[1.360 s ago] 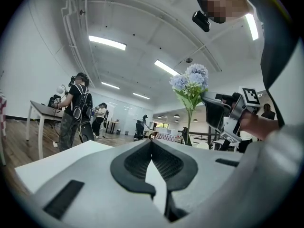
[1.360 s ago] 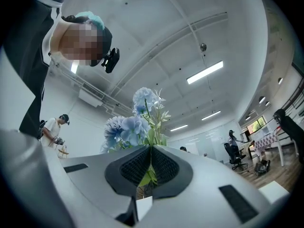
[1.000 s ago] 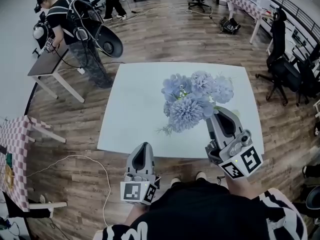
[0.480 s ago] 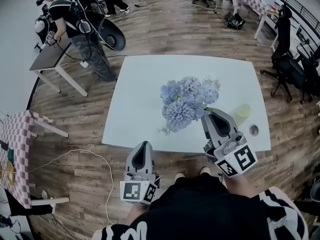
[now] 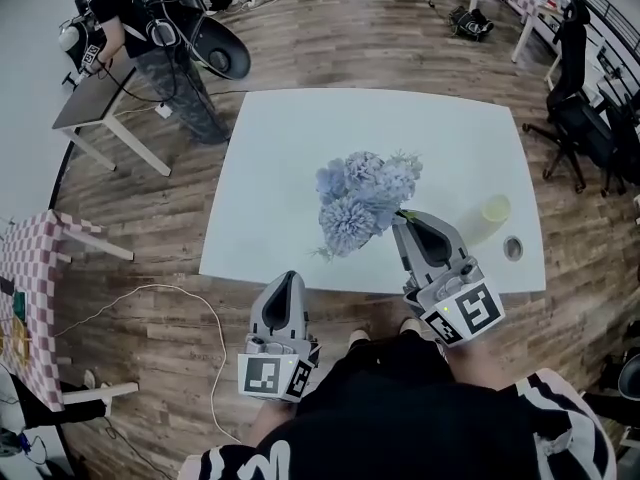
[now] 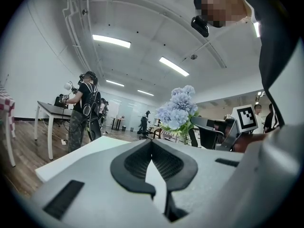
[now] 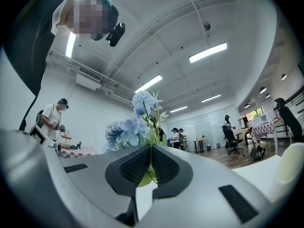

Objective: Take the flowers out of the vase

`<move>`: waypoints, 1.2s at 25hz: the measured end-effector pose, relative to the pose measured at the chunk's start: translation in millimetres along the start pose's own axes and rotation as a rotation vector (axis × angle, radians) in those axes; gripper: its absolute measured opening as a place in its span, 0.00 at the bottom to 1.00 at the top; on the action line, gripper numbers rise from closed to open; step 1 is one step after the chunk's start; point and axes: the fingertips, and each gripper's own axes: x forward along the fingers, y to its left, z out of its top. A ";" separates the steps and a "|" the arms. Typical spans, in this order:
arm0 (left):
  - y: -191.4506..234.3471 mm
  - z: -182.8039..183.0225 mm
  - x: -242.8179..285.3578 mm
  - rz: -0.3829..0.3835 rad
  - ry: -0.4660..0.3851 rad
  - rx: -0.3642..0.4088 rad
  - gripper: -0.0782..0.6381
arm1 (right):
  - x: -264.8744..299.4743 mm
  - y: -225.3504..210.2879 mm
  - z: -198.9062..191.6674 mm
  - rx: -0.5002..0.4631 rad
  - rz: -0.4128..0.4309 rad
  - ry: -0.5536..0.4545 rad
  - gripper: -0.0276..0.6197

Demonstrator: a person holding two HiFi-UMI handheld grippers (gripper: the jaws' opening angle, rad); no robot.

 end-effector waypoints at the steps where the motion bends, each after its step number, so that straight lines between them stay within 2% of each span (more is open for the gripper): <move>1: 1.7 -0.6 -0.2 0.002 0.002 -0.002 0.12 | 1.7 1.6 -4.0 -0.005 0.004 0.008 0.08; 10: 6.9 -5.0 -6.3 0.030 0.019 -0.014 0.12 | 5.6 7.6 -35.8 -0.034 0.022 0.082 0.08; 18: 10.6 -11.6 -12.1 0.053 0.032 -0.013 0.12 | 7.3 5.3 -64.5 0.005 0.018 0.129 0.08; 30: 20.3 -17.1 -24.8 0.097 0.039 -0.013 0.12 | 13.9 3.9 -105.6 0.001 0.025 0.202 0.08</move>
